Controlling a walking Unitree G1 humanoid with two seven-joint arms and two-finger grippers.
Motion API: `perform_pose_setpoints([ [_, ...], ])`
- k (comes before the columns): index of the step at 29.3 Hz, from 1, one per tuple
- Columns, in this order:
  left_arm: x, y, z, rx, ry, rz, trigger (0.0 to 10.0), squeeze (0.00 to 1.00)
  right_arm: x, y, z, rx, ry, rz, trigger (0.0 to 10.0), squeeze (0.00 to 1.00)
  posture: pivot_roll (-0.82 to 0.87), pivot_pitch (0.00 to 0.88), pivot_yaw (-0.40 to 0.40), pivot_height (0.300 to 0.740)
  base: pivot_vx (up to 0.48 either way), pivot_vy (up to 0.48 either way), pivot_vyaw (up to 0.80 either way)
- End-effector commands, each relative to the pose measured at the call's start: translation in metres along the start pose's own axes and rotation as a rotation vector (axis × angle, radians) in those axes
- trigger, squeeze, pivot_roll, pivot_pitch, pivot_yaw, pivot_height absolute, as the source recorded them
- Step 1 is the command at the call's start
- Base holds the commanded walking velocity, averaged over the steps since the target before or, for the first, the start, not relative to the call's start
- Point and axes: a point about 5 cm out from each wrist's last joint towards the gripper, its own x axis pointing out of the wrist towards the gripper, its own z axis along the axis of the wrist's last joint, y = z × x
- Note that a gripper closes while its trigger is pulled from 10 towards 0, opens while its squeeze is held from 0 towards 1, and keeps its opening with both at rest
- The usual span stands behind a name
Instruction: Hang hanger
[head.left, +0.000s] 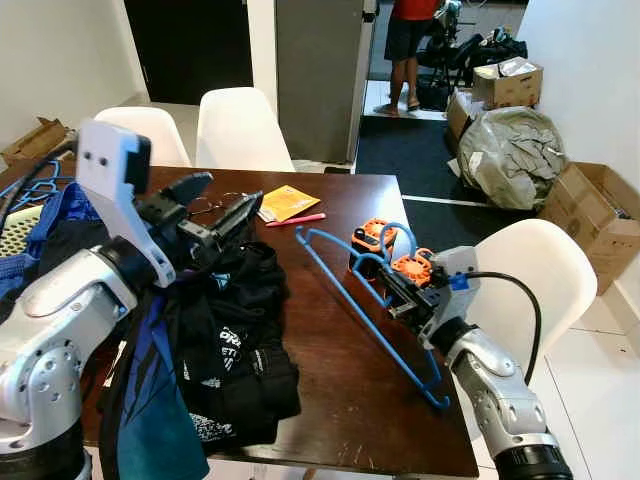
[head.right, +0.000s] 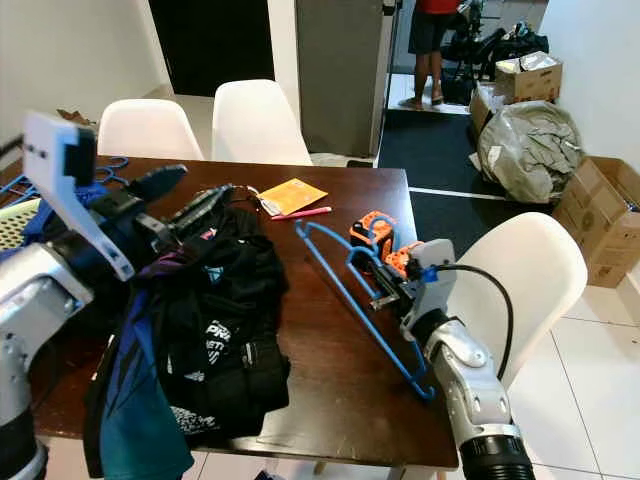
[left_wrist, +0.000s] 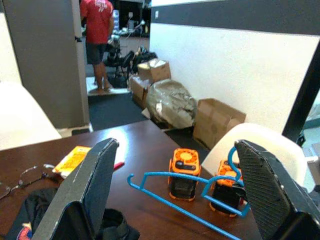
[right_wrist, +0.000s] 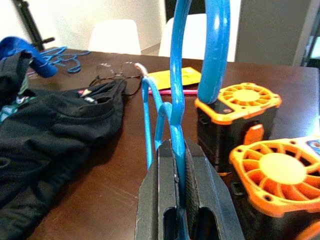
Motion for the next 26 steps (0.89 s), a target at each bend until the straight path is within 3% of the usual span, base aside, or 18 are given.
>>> perform_pose_setpoints([
  [1,-0.001,-0.003,0.006,0.010,-0.041,-0.022,10.0,0.00,0.000,-0.001,-0.001,0.016,-0.006,-0.014,10.0,0.00,0.05,0.000,-0.034,0.740,0.000,0.000,0.00],
  [7,-0.002,0.003,0.006,0.029,-0.057,0.008,10.0,0.00,-0.001,-0.001,-0.002,0.031,-0.010,-0.018,10.0,0.00,0.06,0.000,-0.027,0.740,0.000,0.000,0.00],
  [8,-0.002,0.015,0.006,0.052,-0.056,0.101,10.0,0.00,0.000,0.000,-0.001,0.038,-0.018,-0.019,10.0,0.00,0.06,0.000,-0.024,0.740,0.000,0.000,0.00],
  [9,-0.005,0.034,0.003,0.126,-0.039,0.259,10.0,0.00,0.000,0.001,0.000,0.046,-0.034,-0.007,10.0,0.00,0.06,0.000,-0.029,0.740,0.000,0.000,0.80],
  [10,-0.005,0.034,0.003,0.126,-0.039,0.259,10.0,0.00,0.000,0.001,0.000,0.046,-0.034,-0.007,10.0,0.00,0.06,0.000,-0.029,0.740,0.000,0.000,0.80],
  [11,-0.007,0.046,0.001,0.185,-0.025,0.364,10.0,0.00,0.001,0.002,0.001,0.051,-0.045,0.002,10.0,0.00,0.06,0.000,-0.029,0.740,0.000,0.000,0.80],
  [13,-0.011,0.056,-0.002,0.247,-0.016,0.462,10.0,0.00,0.002,0.003,0.001,0.054,-0.053,0.010,10.0,0.00,0.07,0.000,-0.028,0.740,0.000,0.000,0.79],
  [18,-0.016,0.064,-0.009,0.249,-0.019,0.552,10.0,0.00,0.001,0.003,0.001,0.060,-0.060,0.013,10.0,0.00,0.07,0.000,-0.030,0.740,0.000,0.000,0.78],
  [26,-0.013,0.079,-0.015,0.260,-0.036,0.642,10.0,0.00,0.004,0.005,-0.001,0.046,-0.043,0.022,10.0,0.00,0.07,0.000,-0.035,0.740,0.000,0.000,0.00],
])
